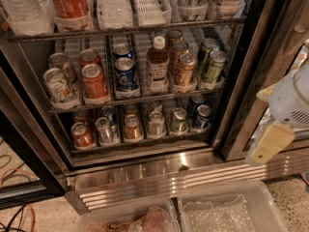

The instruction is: Pick green can from bottom shelf of fridge

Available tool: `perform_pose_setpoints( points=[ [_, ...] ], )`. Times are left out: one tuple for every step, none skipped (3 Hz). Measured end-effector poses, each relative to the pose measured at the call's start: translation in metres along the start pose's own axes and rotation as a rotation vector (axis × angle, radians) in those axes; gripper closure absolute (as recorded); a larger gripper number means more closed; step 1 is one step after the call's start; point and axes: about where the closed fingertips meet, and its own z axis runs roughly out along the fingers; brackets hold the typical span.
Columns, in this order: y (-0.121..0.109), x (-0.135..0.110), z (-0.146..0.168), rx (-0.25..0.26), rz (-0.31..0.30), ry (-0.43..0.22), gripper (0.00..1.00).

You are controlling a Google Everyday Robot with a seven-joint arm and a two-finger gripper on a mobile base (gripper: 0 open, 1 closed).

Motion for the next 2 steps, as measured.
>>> perform_pose_setpoints(
  points=[
    [0.023,0.0157,0.0698,-0.033,0.087,-0.04,0.0],
    [0.0145,0.0129,0.0786,0.017,0.09,-0.064,0.0]
  ],
)
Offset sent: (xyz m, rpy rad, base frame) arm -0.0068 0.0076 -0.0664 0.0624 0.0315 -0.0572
